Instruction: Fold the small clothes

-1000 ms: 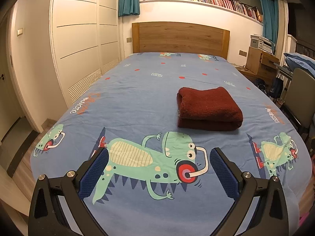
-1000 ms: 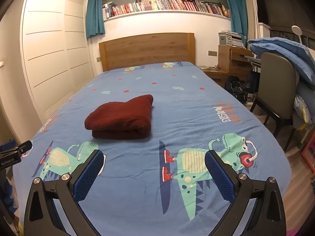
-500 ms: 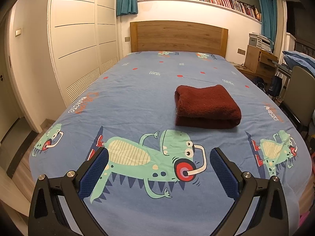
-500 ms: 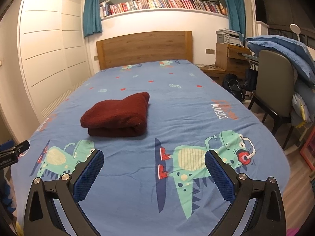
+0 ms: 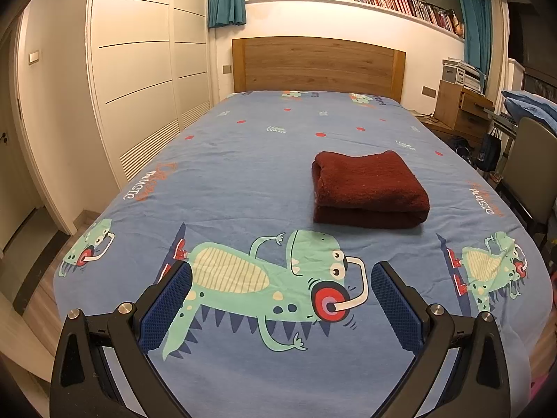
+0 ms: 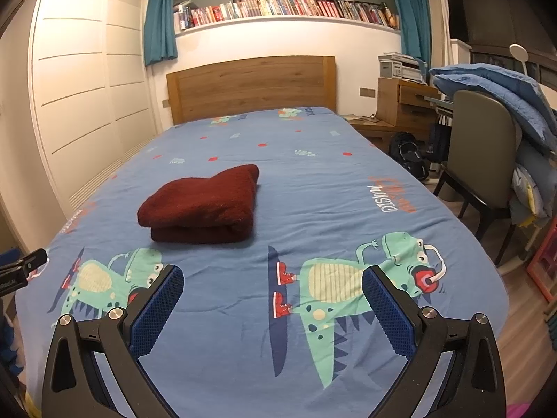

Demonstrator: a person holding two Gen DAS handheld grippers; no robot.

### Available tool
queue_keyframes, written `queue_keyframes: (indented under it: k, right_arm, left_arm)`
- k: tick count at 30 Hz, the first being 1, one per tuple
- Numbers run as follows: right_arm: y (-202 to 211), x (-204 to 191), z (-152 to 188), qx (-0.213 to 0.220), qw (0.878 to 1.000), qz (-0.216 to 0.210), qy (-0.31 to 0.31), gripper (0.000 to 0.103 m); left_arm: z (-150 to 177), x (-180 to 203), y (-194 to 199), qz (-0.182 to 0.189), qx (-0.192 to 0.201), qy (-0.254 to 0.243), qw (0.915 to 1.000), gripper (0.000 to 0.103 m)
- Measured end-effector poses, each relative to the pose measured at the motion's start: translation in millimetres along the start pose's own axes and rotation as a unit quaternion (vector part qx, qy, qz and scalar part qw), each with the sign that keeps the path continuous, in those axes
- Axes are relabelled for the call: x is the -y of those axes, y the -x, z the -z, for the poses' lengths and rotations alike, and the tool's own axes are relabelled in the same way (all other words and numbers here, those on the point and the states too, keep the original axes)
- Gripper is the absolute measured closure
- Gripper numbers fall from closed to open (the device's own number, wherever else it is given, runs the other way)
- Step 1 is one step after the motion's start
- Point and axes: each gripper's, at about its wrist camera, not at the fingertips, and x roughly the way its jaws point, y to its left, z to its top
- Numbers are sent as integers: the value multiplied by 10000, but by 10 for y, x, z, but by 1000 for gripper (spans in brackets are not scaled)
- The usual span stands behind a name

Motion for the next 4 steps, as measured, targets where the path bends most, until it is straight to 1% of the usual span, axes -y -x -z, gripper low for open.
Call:
queue_keyframes:
  k: [4]
  right_arm:
    - [-4,-7,-8,8,10000,3,14,0]
  left_arm:
    - [-5,-2,3,18,2,0,10000,2]
